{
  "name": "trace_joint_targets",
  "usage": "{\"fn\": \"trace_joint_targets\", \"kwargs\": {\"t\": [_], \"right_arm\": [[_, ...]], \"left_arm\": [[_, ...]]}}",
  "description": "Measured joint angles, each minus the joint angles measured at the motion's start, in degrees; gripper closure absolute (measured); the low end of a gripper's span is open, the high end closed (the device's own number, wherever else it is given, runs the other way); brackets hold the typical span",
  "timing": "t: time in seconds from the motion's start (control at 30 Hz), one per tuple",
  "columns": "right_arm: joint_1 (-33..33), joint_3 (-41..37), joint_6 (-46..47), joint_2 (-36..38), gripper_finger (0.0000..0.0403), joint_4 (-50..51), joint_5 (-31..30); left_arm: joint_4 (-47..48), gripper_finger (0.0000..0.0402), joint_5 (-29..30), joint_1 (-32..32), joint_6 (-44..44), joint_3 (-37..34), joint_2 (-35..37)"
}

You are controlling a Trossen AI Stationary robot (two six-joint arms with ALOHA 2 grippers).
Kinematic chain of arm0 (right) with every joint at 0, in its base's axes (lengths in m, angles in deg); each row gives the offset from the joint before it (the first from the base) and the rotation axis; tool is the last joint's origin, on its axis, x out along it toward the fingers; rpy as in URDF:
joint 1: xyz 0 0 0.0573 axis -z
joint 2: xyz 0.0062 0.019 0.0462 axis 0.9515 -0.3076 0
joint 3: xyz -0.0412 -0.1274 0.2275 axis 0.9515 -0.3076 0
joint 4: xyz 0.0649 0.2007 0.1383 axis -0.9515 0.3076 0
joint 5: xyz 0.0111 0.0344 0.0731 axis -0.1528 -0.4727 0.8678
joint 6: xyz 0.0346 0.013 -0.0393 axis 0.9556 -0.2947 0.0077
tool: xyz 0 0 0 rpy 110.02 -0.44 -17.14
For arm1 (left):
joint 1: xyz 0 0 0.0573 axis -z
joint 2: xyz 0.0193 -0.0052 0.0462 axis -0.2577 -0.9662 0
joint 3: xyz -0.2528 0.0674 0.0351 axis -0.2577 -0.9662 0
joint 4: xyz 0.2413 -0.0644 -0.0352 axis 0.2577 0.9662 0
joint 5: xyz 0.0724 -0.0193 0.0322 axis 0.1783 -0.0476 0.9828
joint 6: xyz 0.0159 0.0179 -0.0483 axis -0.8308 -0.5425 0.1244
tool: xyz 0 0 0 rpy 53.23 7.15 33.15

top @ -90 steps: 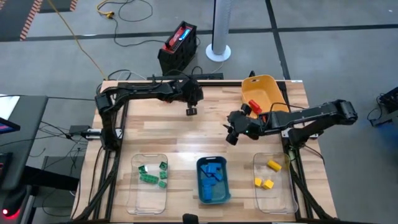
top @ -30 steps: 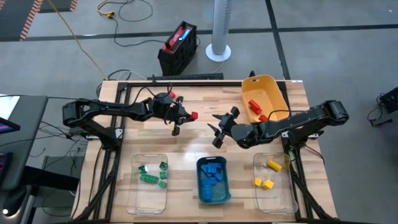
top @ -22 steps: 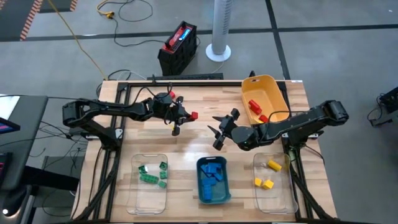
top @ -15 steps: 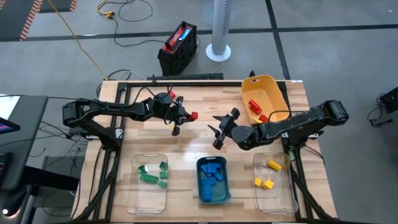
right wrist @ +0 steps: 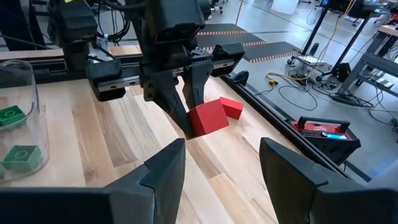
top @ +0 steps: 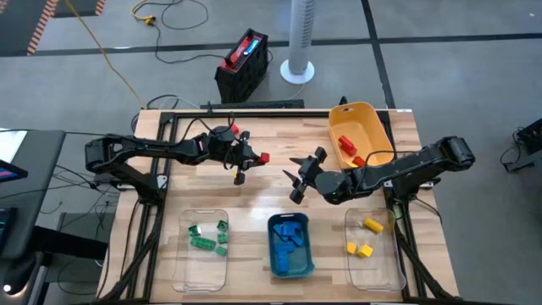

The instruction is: Sort blocks

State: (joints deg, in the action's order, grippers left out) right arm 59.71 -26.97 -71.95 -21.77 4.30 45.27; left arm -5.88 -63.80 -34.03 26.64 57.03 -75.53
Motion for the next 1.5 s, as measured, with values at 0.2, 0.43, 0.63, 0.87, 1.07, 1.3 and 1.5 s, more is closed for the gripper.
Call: {"fn": "trace_joint_targets", "kwargs": {"t": [0.2, 0.43, 0.63, 0.87, 1.07, 1.3, 1.5], "right_arm": [[0.0, 0.0, 0.5, 0.0, 0.0187, 0.0, 0.0], [-0.2, 0.0, 2.3, 0.0, 0.0187, 3.2, 0.3], [-0.8, 0.0, 2.8, 0.0, 0.0187, 4.1, 0.5], [-0.9, 0.1, 2.8, 1.1, 0.0187, 5.8, 0.5], [-0.9, 0.1, 2.9, 1.2, 0.0187, 5.7, 0.5], [-1.2, 0.1, 2.8, 1.2, 0.0187, 5.6, 0.7], [-1.3, 0.1, 2.6, 1.2, 0.0187, 7.2, 3.2]], "left_arm": [[0.0, 0.0363, 0.0, 0.0, 0.0, 0.0, 0.0], [0.0, 0.0363, 0.0, 0.0, 0.0, 0.0, 0.0], [0.0, 0.0363, 0.0, 0.0, -0.1, 0.0, 0.0], [0.0, 0.0363, 0.0, 0.0, -0.1, 0.0, 0.0], [0.1, 0.0363, 0.0, 0.0, -0.1, 0.0, 0.0], [0.7, 0.0363, 0.0, 0.0, -0.8, 0.0, 0.0], [0.8, 0.0363, 0.0, 0.0, -1.5, 0.0, 0.0]]}}
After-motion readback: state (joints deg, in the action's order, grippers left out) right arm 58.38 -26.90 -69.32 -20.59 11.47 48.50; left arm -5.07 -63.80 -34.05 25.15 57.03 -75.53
